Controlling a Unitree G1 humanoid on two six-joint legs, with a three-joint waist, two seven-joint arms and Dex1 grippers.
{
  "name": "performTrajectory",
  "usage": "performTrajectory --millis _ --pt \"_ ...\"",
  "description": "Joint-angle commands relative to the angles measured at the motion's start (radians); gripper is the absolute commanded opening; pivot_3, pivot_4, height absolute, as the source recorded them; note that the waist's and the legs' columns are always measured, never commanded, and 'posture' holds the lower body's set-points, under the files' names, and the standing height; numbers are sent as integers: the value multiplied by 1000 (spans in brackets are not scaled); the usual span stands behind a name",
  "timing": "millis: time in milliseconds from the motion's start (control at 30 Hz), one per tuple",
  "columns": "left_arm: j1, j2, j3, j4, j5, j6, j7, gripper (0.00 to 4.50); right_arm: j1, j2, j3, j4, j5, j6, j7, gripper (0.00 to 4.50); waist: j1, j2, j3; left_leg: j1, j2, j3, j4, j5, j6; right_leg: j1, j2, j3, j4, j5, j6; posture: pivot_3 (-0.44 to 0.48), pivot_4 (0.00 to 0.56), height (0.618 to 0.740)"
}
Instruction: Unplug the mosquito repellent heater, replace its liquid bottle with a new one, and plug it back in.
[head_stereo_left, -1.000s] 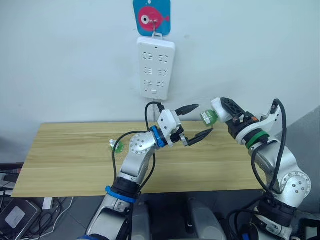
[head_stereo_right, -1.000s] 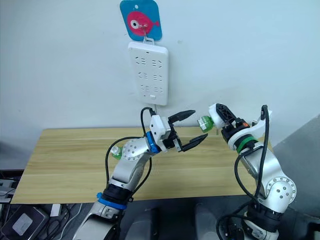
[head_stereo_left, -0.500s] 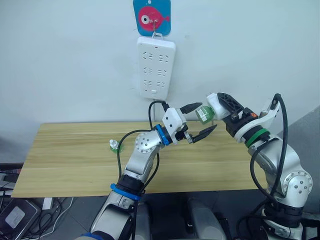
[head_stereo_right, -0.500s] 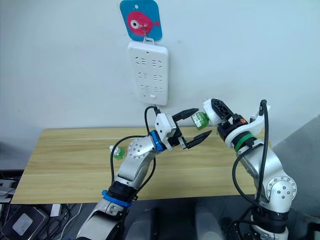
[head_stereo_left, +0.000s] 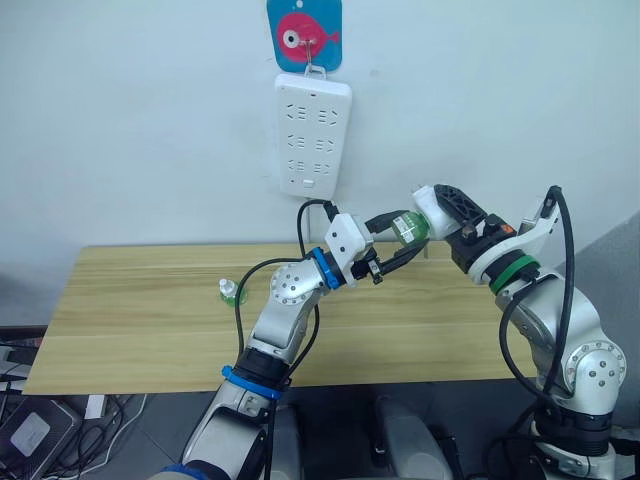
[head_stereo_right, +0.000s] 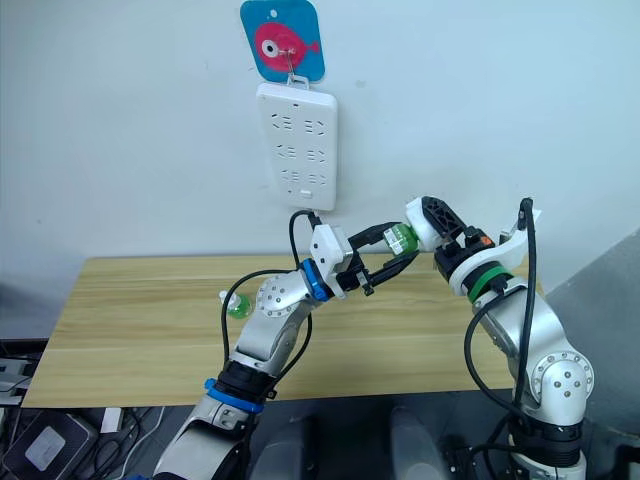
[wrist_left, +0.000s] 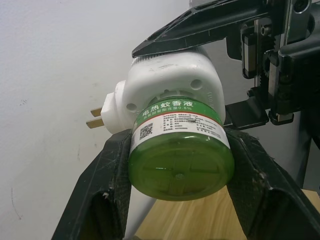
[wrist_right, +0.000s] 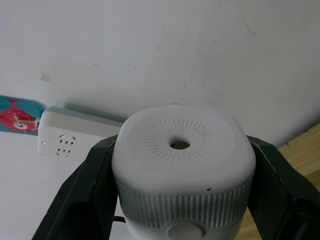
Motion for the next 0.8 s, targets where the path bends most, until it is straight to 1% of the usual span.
performTrajectory --millis 33,200,433,533,700,800 --pt "-8 -12 -3 -38 -9 -17 10 2997 5 -15 4 -36 14 -18 18 3022 0 0 0 0 0 0 0 0 0 0 0 0 0 0 0 -130 249 740" --pt "-12 -17 -8 -40 -10 -23 14 4475 8 -25 5 -28 10 -23 30 3022 0 0 0 0 0 0 0 0 0 0 0 0 0 0 0 -134 244 740" --pt "-12 -19 -12 -28 -11 -22 12 4475 17 -43 3 -27 19 -31 46 3022 0 0 0 0 0 0 0 0 0 0 0 0 0 0 0 -140 242 740" --pt "-12 -22 -10 -28 -16 -21 9 3892 20 -49 4 -25 19 -33 52 3022 0 0 0 0 0 0 0 0 0 0 0 0 0 0 0 -140 241 740" --pt "-4 -19 -13 -27 -14 -19 5 2289 21 -49 7 -29 20 -37 61 3022 0 0 0 0 0 0 0 0 0 0 0 0 0 0 0 -142 240 740" --pt "-3 -17 -13 -26 -15 -19 2 2258 17 -48 11 -32 23 -39 62 3022 0 0 0 0 0 0 0 0 0 0 0 0 0 0 0 -142 240 740"
